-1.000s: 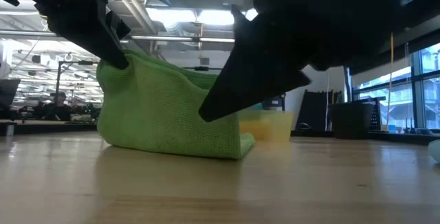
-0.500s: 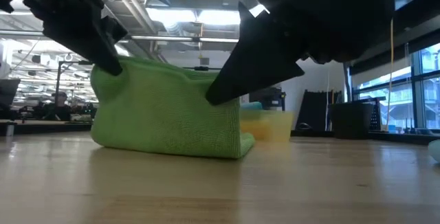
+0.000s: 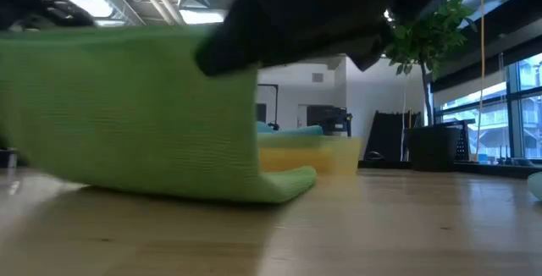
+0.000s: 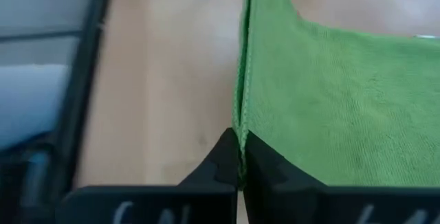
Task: Fold microfiber towels
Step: Fold the green microfiber cloth
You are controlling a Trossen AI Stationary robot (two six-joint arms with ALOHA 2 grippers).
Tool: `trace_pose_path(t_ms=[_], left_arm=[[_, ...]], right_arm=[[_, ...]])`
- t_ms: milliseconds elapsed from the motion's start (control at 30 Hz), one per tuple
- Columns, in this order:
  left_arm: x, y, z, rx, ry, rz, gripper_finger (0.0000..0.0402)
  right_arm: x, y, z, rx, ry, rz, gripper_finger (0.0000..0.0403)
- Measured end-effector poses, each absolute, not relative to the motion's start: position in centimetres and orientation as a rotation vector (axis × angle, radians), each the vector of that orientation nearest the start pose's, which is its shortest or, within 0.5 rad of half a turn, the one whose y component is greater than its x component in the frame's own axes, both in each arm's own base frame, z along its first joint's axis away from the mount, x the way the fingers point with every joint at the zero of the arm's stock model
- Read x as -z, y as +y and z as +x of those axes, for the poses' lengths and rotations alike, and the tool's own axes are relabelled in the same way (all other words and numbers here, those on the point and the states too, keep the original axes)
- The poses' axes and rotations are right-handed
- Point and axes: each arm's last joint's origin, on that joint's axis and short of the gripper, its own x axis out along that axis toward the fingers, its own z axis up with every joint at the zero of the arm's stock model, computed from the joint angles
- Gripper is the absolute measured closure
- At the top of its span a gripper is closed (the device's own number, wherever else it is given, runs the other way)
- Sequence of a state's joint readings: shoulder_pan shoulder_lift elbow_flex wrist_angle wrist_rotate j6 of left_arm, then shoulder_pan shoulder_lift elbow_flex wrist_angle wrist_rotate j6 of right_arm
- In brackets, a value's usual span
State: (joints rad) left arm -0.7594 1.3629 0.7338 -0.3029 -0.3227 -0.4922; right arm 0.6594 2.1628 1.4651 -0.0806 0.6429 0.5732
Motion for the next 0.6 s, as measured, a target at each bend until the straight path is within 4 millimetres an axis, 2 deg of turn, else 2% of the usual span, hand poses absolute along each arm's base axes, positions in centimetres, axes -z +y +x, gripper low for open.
trace_pose_path(t_ms=[200,300,433,600], left_arm=[[-17.3,-20.5,17.5,0.279,0.879,0.000,0.0401],[-16.4,-21.6,17.1,0.295,0.889,-0.006,0.0401],[-15.6,-22.1,16.9,0.287,0.912,-0.012,0.0401],[-15.8,-21.6,17.3,0.295,0.906,0.023,0.0401]], right_arm=[[-15.0,27.0,37.5,0.111,0.583,0.176,0.0399],[-14.0,27.2,37.7,0.104,0.594,0.189,0.0400],[-12.1,27.6,38.3,0.072,0.637,0.170,0.0401],[-12.4,28.1,38.6,0.065,0.637,0.119,0.0401]])
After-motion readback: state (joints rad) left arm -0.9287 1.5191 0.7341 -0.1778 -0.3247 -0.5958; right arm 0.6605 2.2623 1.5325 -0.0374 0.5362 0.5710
